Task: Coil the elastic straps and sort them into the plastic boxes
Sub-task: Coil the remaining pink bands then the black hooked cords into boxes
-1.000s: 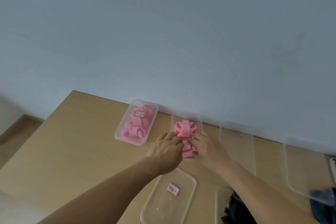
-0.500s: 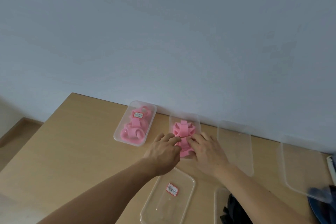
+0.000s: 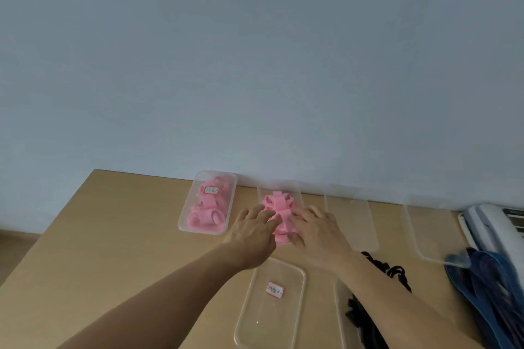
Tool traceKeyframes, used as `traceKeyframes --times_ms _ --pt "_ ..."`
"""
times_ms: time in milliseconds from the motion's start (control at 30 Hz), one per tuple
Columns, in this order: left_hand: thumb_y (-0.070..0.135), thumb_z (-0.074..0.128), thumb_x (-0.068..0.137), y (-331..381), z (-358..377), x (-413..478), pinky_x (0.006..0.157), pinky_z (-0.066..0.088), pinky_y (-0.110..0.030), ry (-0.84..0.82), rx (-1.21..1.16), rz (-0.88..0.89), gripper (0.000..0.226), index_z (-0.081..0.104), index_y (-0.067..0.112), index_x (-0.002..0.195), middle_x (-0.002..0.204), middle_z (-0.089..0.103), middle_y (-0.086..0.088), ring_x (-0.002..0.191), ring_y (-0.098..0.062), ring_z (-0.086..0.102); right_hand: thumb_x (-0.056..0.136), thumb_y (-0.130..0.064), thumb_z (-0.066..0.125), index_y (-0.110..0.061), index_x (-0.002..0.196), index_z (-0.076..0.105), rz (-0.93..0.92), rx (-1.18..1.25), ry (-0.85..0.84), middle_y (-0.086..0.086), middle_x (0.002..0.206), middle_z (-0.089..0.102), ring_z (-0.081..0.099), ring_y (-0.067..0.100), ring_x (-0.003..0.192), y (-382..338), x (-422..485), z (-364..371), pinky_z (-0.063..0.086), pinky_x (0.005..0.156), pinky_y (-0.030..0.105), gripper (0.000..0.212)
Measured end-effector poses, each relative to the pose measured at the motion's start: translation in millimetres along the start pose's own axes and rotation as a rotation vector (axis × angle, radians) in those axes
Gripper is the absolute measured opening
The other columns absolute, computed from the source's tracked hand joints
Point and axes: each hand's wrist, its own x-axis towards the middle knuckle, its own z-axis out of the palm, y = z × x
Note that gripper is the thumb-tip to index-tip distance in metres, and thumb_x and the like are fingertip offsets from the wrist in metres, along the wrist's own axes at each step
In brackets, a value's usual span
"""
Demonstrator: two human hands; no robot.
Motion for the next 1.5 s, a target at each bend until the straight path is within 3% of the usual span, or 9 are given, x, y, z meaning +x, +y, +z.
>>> traceKeyframes --times_ms 367,467,567,667,867,1133,1267,1367,1500 --pt "0.026 0.046 0.096 -5.3 -10.9 -70.1 0.114 0.028 -0.037 -0.031 -0.308 0.033 0.052 0.041 0.021 0.148 0.154 0.038 0.002 0.142 -0.02 0.03 0.094 -0.038 0.048 -0.025 0.133 0.053 0.245 0.149 0.084 -0.008 0.14 0.045 0.037 0.018 0.127 -76.1 -68.4 -1.9 0.038 0.101 0.036 0.042" --pt "0.024 0.047 0.096 -8.1 -5.1 -85.2 0.115 0.029 -0.037 -0.064 -0.356 0.04 0.052 0.041 0.019 0.148 0.154 0.037 0.001 0.142 -0.021 0.029 0.094 -0.036 0.05 -0.025 0.13 0.056 0.371 0.211 0.113 -0.009 0.134 0.049 0.043 0.017 0.123 -91.7 -81.1 10.8 0.04 0.099 0.033 0.038" --pt "0.024 0.047 0.096 -12.1 2.7 -97.0 0.114 0.03 -0.035 -0.102 -0.393 0.039 0.052 0.041 0.019 0.147 0.153 0.037 0.001 0.141 -0.021 0.03 0.094 -0.036 0.049 -0.019 0.126 0.056 0.572 0.276 0.032 -0.001 0.125 0.053 0.052 0.021 0.117 -103.7 -88.3 24.4 0.045 0.092 0.034 0.037" --pt "0.023 0.046 0.096 -16.3 12.5 -104.2 0.114 0.029 -0.032 -0.153 -0.424 0.029 0.051 0.041 0.019 0.147 0.152 0.038 0.0 0.139 -0.022 0.034 0.093 -0.049 0.049 -0.015 0.122 0.054 0.739 0.336 -0.053 0.004 0.121 0.054 0.056 0.026 0.112 -113.1 -93.0 40.2 0.045 0.088 0.035 0.045" --pt "0.019 0.047 0.096 -10.1 32.7 -109.5 0.111 0.035 -0.032 -0.281 -0.616 -0.086 0.051 0.043 0.013 0.147 0.15 0.043 -0.008 0.135 -0.025 0.045 0.079 -0.068 0.054 -0.012 0.124 0.048 0.907 0.27 -0.142 0.008 0.123 0.052 0.055 0.029 0.111 -125.0 -94.0 71.5 0.043 0.081 0.035 0.072" --pt "0.016 0.049 0.095 -7.9 45.9 -119.9 0.102 0.044 -0.033 -0.292 -0.755 -0.179 0.043 0.052 0.006 0.137 0.132 0.06 -0.011 0.12 -0.028 0.056 0.065 -0.061 0.073 -0.009 0.123 0.043 1.087 0.388 -0.115 0.011 0.122 0.054 0.057 0.027 0.11 -132.2 -84.5 81.1 0.041 0.076 0.031 0.084" --pt "0.021 0.052 0.097 -10.9 41.8 -122.1 0.096 0.046 -0.031 -0.29 -0.829 -0.232 0.039 0.052 0.007 0.134 0.126 0.061 -0.009 0.114 -0.026 0.058 0.068 -0.052 0.075 -0.013 0.114 0.049 1.096 0.519 -0.068 0.006 0.115 0.056 0.061 0.027 0.104 -130.7 -89.1 80.7 0.043 0.073 0.03 0.066" --pt "0.022 0.051 0.098 -14.1 35.2 -120.0 0.09 0.042 -0.024 -0.302 -0.84 -0.255 0.049 0.042 0.007 0.144 0.13 0.058 -0.006 0.118 -0.024 0.055 0.078 -0.044 0.068 -0.017 0.092 0.058 1.041 0.709 0.01 -0.001 0.099 0.065 0.062 0.02 0.084 -128.2 -91.9 76.1 0.049 0.068 0.032 0.031" --pt "0.024 0.05 0.098 -12.2 18.7 -111.9 0.087 0.049 -0.029 -0.284 -0.91 -0.306 0.053 0.038 0.005 0.146 0.126 0.061 -0.009 0.109 -0.026 0.062 0.091 -0.023 0.058 -0.014 0.081 0.053 0.885 0.992 0.158 -0.002 0.07 0.065 0.056 0.014 0.056 -123.0 -92.9 54.9 0.048 0.061 0.036 0.015"
